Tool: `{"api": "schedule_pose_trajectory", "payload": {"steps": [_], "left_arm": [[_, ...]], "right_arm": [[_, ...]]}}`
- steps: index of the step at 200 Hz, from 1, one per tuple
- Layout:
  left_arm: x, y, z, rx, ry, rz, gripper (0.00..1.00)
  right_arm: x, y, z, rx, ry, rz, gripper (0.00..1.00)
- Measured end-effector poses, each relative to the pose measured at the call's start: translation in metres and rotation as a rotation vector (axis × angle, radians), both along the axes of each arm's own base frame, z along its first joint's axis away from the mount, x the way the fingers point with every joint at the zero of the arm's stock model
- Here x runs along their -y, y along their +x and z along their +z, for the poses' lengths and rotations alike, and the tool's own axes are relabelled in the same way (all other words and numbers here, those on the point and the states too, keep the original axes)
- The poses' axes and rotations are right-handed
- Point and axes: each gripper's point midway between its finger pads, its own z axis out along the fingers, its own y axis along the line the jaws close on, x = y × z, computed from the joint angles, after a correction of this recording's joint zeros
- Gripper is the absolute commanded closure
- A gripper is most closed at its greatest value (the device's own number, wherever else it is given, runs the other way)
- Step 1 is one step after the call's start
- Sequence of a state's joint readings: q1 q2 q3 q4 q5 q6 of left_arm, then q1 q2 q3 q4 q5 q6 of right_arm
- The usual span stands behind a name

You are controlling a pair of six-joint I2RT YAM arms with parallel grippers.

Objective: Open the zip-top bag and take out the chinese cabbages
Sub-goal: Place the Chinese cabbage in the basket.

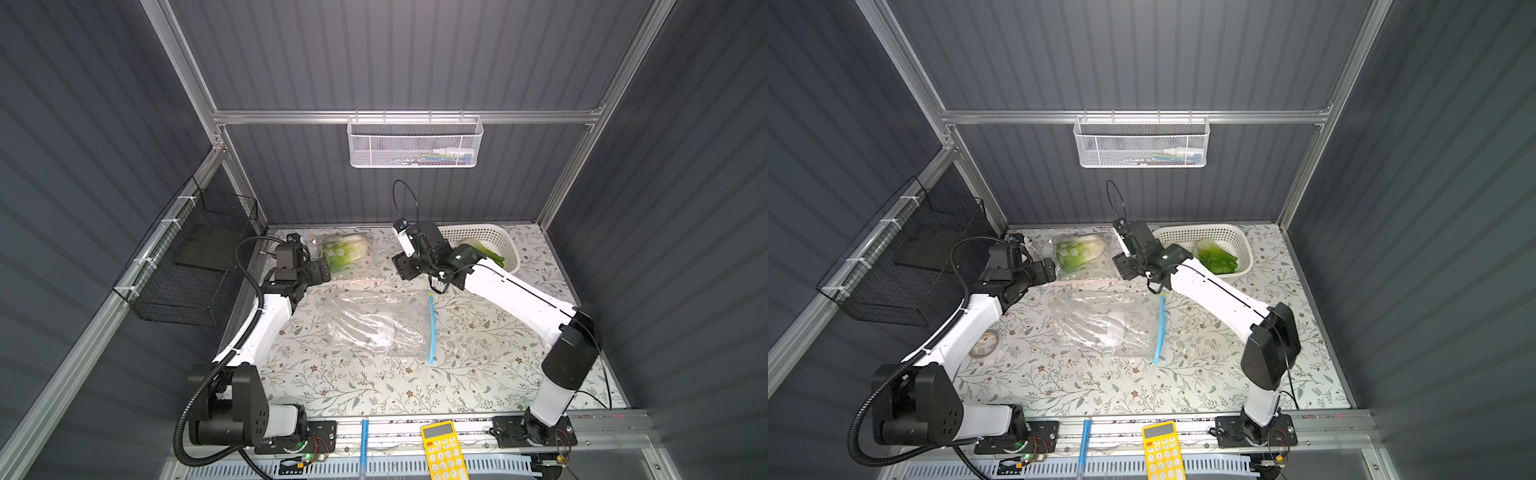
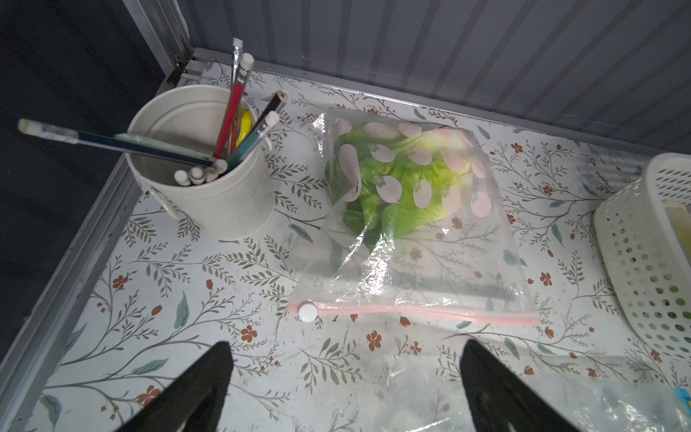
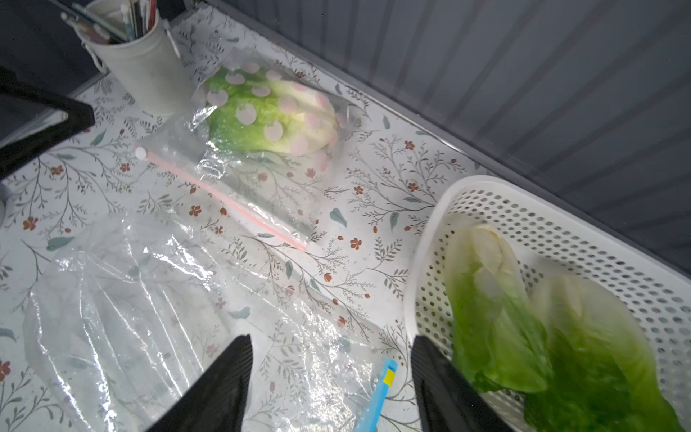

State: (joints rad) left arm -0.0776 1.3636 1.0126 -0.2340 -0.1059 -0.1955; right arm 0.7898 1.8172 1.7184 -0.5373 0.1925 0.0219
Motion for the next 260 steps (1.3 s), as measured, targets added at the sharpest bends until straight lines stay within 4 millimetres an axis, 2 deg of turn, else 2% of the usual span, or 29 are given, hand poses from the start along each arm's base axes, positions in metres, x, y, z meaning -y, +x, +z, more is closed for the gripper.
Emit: {"api": "schedule_pose_trajectory", "payload": {"steps": [55,76,101,137,151,170,196,215,260], "left_arm": [[-0.01,-0.003,-0.002,-0.015,0.022,0.052,0.08],[-0.012,-0.004,-0.002,-0.021,0.026,0.067,0.12],[-0.013,-0.003,-0.001,-0.019,0.026,0.077,0.13],[-0.014,-0.003,0.001,-0.015,0.02,0.085,0.13],[-0.014,-0.003,0.001,-0.015,0.017,0.087,0.13],[-0.014,-0.003,0.001,-0.015,0.014,0.089,0.13],[-0.014,-0.003,0.001,-0.015,0.014,0.09,0.13],[-0.014,-0.003,0.001,-0.015,0.014,0.09,0.13],[-0.014,-0.003,0.001,-0.015,0.011,0.091,0.13]], "right_arm": [[-0.05,-0.007,-0.042,-0.027,-0.082,0.195,0.27],[-0.06,-0.008,-0.062,-0.041,-0.115,0.259,0.27],[-0.069,-0.007,-0.087,-0.055,-0.153,0.325,0.27],[-0.082,0.0,-0.113,-0.051,-0.195,0.388,0.26],[-0.088,0.005,-0.119,-0.041,-0.205,0.399,0.28],[-0.092,0.01,-0.128,-0.028,-0.22,0.413,0.39],[-0.101,0.02,-0.134,-0.002,-0.227,0.424,0.39],[-0.106,0.027,-0.137,0.018,-0.236,0.431,0.44],[-0.116,0.041,-0.149,0.052,-0.264,0.444,0.44]]}}
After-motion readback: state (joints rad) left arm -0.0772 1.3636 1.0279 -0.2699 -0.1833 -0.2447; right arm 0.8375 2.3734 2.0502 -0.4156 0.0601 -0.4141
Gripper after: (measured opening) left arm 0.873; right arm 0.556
